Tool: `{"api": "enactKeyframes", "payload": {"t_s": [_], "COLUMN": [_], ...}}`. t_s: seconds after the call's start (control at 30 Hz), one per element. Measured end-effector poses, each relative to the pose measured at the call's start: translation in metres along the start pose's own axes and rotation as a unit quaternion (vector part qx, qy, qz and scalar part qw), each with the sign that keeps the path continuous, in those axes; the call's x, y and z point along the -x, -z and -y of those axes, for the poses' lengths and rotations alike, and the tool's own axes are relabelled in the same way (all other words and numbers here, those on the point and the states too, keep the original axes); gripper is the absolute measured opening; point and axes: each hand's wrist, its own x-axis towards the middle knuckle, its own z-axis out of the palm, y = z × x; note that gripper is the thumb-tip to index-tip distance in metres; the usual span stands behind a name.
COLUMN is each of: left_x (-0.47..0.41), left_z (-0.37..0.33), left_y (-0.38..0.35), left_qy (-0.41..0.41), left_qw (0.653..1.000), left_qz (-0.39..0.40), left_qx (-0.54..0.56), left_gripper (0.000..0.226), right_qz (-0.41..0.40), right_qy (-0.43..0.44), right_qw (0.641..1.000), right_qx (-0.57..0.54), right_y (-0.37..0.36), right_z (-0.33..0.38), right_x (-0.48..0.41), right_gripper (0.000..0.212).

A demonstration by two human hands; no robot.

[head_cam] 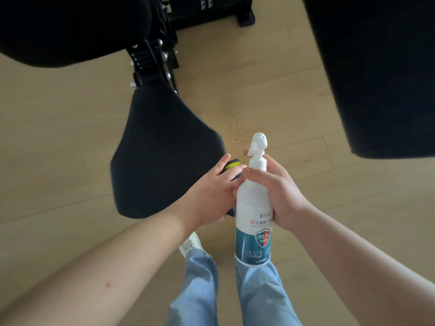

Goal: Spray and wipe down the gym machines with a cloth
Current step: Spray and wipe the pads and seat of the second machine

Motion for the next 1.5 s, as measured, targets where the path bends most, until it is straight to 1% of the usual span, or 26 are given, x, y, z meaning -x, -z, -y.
{"api": "enactKeyframes", "payload": {"t_s": [0.07,0.17,0.2,0.27,0.47,0.6,0.67,0.8,0.83,0.87,0.9,0.93,0.97,1.0,1.03,1.07,1.17,1.23,1.27,1.3,1.33,1.37,1.4,1.43,1.47,1.5], "left_x": [0.022,0.057,0.071,0.094,0.152,0.185,0.201,0.239,0.247,0.254,0.259,0.261,0.261,0.259,0.256,0.253,0.244,0.241,0.239,0.237,0.234,0.227,0.218,0.207,0.194,0.18], "left_z": [-0.007,-0.016,-0.017,-0.016,-0.003,0.001,0.006,0.023,0.029,0.035,0.042,0.049,0.056,0.061,0.066,0.068,0.064,0.06,0.057,0.052,0.046,0.038,0.028,0.022,0.02,0.025], "left_y": [-0.005,-0.014,-0.016,-0.02,-0.028,-0.022,-0.021,-0.03,-0.033,-0.037,-0.04,-0.043,-0.044,-0.043,-0.042,-0.039,-0.036,-0.036,-0.036,-0.036,-0.036,-0.036,-0.035,-0.035,-0.035,-0.034], "left_qy": [0.016,0.036,0.049,0.077,0.129,0.186,0.204,0.245,0.276,0.318,0.372,0.429,0.472,0.496,0.504,0.503,0.492,0.473,0.449,0.411,0.367,0.332,0.317,0.33,0.362,0.396], "left_qw": [1.0,0.998,0.996,0.994,0.991,0.98,0.975,0.958,0.944,0.918,0.878,0.829,0.78,0.744,0.722,0.711,0.696,0.708,0.728,0.762,0.806,0.852,0.888,0.906,0.906,0.897], "left_qz": [-0.004,-0.057,-0.068,-0.069,-0.016,-0.023,-0.035,-0.051,-0.061,-0.083,-0.12,-0.166,-0.21,-0.244,-0.267,-0.279,-0.297,-0.322,-0.33,-0.323,-0.291,-0.234,-0.17,-0.114,-0.075,-0.058], "left_qx": [-0.018,0.012,0.026,0.028,0.021,0.059,0.081,0.137,0.173,0.222,0.276,0.32,0.352,0.376,0.393,0.405,0.43,0.414,0.398,0.381,0.362,0.33,0.286,0.241,0.206,0.189], "left_gripper": [0.051,0.024,0.022,0.029,0.057,0.057,0.048,0.016,0.013,0.013,0.016,0.021,0.028,0.035,0.041,0.045,0.039,0.032,0.033,0.037,0.041,0.046,0.052,0.059,0.065,0.07], "right_qz": [0.001,0.01,0.016,0.023,0.026,0.034,0.039,0.046,0.048,0.048,0.046,0.044,0.041,0.039,0.042,0.047,0.047,0.023,0.012,0.003,-0.006,-0.015,-0.023,-0.027,-0.029,-0.032], "right_qy": [0.001,-0.002,-0.003,-0.003,-0.007,-0.015,-0.022,-0.042,-0.045,-0.051,-0.061,-0.075,-0.095,-0.115,-0.133,-0.145,-0.157,-0.16,-0.163,-0.162,-0.159,-0.154,-0.147,-0.141,-0.136,-0.133], "right_qw": [1.0,1.0,0.999,0.998,0.993,0.989,0.988,0.988,0.988,0.988,0.988,0.987,0.986,0.984,0.981,0.978,0.981,0.985,0.986,0.987,0.987,0.988,0.989,0.99,0.99,0.991], "right_qx": [-0.003,0.015,0.028,0.056,0.114,0.144,0.151,0.142,0.139,0.136,0.134,0.132,0.13,0.13,0.135,0.139,0.103,0.054,0.033,0.018,0.009,0.006,0.007,0.01,0.012,0.01], "right_y": [-0.011,-0.027,-0.034,-0.044,-0.079,-0.101,-0.112,-0.132,-0.137,-0.141,-0.145,-0.148,-0.152,-0.155,-0.158,-0.161,-0.166,-0.165,-0.164,-0.162,-0.159,-0.156,-0.152,-0.148,-0.144,-0.14], "right_z": [-0.004,-0.008,-0.009,-0.011,-0.021,-0.029,-0.031,-0.036,-0.038,-0.04,-0.042,-0.045,-0.048,-0.05,-0.052,-0.053,-0.055,-0.053,-0.051,-0.05,-0.048,-0.047,-0.046,-0.044,-0.042,-0.039], "right_x": [0.004,0.008,0.009,0.01,0.008,0.008,0.009,0.013,0.014,0.015,0.016,0.018,0.019,0.021,0.022,0.023,0.025,0.025,0.025,0.025,0.025,0.025,0.024,0.024,0.024,0.024], "right_gripper": [0.038,0.047,0.052,0.054,0.053,0.051,0.053,0.055,0.055,0.053,0.051,0.049,0.046,0.043,0.038,0.032,0.02,0.025,0.031,0.034,0.035,0.035,0.035,0.035,0.034,0.032]}}
